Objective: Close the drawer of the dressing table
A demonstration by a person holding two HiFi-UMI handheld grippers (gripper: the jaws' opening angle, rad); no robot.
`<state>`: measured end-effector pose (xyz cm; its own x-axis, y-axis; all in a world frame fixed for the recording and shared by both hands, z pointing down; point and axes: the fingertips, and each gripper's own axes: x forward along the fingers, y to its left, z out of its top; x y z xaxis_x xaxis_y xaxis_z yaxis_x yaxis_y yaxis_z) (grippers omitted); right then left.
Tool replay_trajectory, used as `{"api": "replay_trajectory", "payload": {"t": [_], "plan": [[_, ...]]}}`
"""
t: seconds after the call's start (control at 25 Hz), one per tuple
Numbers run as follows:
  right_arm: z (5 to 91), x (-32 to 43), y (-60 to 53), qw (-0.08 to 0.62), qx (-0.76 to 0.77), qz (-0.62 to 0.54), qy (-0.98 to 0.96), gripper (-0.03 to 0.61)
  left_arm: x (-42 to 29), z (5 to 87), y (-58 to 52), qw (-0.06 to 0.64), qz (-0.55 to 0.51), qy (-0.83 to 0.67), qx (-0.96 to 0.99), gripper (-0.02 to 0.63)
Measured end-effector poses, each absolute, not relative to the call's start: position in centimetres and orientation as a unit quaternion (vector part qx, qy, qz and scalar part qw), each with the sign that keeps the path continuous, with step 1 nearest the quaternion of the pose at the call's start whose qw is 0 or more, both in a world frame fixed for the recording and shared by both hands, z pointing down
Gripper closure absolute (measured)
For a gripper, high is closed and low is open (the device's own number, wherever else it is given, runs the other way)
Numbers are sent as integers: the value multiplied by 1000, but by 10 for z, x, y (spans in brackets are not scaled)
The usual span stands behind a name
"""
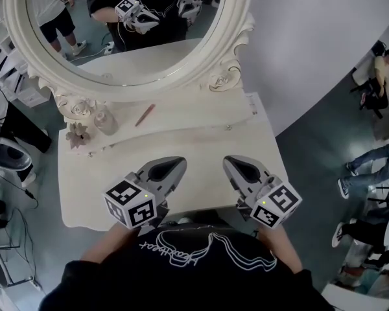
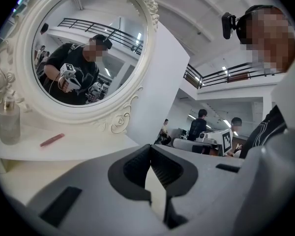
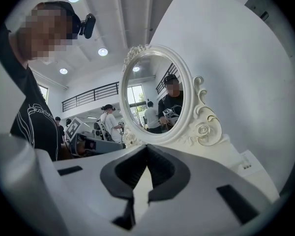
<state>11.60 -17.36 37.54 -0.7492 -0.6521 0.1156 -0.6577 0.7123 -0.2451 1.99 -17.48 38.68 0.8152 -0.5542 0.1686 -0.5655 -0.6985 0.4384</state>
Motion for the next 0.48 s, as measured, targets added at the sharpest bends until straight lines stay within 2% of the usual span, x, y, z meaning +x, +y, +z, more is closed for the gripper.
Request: {"api": "replay_trajectory", "payload": {"t": [0.48], "plan": [[389, 121, -178, 25, 362, 146, -920, 575, 23, 395, -182, 251, 12, -300, 920, 611]]}}
